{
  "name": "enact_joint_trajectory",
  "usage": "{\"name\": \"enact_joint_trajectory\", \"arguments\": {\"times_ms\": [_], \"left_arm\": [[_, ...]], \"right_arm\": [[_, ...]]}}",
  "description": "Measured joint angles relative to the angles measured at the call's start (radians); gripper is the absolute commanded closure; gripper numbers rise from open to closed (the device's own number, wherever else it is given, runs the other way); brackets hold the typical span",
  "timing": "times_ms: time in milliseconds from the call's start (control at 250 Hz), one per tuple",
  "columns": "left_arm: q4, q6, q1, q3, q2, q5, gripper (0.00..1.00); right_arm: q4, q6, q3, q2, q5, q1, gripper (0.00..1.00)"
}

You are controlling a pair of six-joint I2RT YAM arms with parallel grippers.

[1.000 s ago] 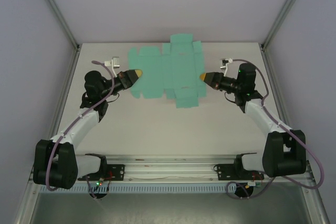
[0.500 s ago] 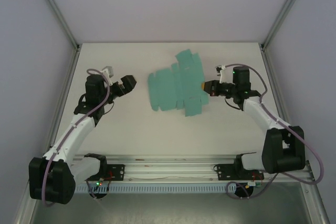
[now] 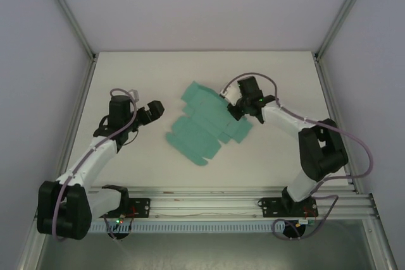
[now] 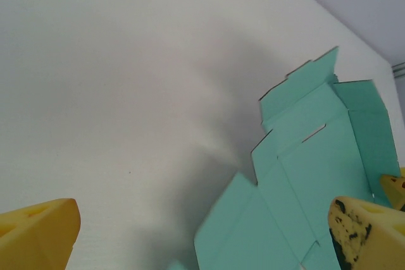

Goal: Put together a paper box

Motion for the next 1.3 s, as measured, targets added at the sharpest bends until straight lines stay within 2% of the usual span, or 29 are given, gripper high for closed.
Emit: {"name": "enact_joint_trajectory", "arguments": {"times_ms": [256, 484, 600, 739, 943, 1083, 1219, 1299], "left_arm": [[0.016, 0.000, -0.008, 0.155, 0.198, 0.091, 0.00], [0.023, 0.001, -0.080, 0.293, 0.304, 0.139, 0.00], [0.026, 0.000, -0.122, 0.349, 0.356, 0.167, 0.01], [0.025, 0.000, -0.159, 0.401, 0.421, 0.188, 0.08], [0.022, 0.000, -0.204, 0.480, 0.499, 0.207, 0.26], [0.022, 0.000, -0.237, 0.514, 0.540, 0.214, 0.29], [0.026, -0.012, -0.255, 0.521, 0.567, 0.229, 0.37], [0.036, -0.032, -0.255, 0.520, 0.577, 0.247, 0.38]], "right_arm": [[0.399, -0.351, -0.198, 0.013, 0.128, 0.063, 1.00], [0.671, -0.602, -0.278, 0.051, 0.218, 0.145, 1.00], [0.705, -0.620, -0.280, 0.045, 0.219, 0.158, 1.00], [0.729, -0.619, -0.316, -0.008, 0.203, 0.158, 1.00], [0.725, -0.600, -0.341, -0.080, 0.191, 0.158, 1.00], [0.721, -0.597, -0.341, -0.089, 0.189, 0.158, 1.00], [0.713, -0.591, -0.341, -0.089, 0.189, 0.158, 1.00], [0.709, -0.587, -0.341, -0.089, 0.192, 0.158, 1.00]]}}
